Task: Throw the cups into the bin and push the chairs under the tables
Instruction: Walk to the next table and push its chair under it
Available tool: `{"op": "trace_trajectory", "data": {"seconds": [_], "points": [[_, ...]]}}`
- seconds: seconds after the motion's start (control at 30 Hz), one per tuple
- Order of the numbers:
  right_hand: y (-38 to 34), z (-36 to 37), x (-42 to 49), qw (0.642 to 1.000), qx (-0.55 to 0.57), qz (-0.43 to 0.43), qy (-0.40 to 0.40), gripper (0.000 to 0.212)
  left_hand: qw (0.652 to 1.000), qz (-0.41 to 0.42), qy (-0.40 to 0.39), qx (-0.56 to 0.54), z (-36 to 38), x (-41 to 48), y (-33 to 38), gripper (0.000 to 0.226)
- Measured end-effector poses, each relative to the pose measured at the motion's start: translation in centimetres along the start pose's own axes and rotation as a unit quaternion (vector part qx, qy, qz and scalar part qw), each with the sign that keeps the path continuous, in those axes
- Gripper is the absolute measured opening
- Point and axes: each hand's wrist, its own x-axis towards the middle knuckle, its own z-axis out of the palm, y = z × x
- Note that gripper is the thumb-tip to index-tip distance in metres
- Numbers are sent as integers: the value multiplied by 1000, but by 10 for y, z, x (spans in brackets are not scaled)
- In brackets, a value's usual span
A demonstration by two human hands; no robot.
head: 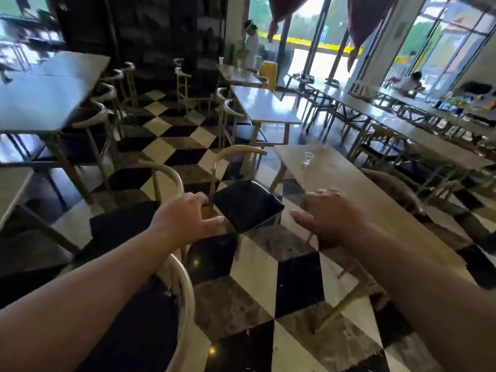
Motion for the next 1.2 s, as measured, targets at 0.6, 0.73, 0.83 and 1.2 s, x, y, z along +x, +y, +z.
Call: {"op": "trace_trajectory", "data": {"seconds": [0.6, 0.73, 0.83, 1.2], "points": [[-161, 176, 268, 885, 49, -436, -153, 42, 890, -454, -20, 19, 94, -70, -85, 62], [-197, 205, 265, 829, 16, -533, -171, 45, 841, -540, -10, 16, 119, -116, -51, 64], [-220, 230, 253, 798, 11, -573, -187, 50, 798, -602, 6, -27, 142, -149, -32, 62], [-292, 310, 205, 650, -183, -723, -148, 51, 760, -636, 61, -123, 245, -229, -11, 67]]}}
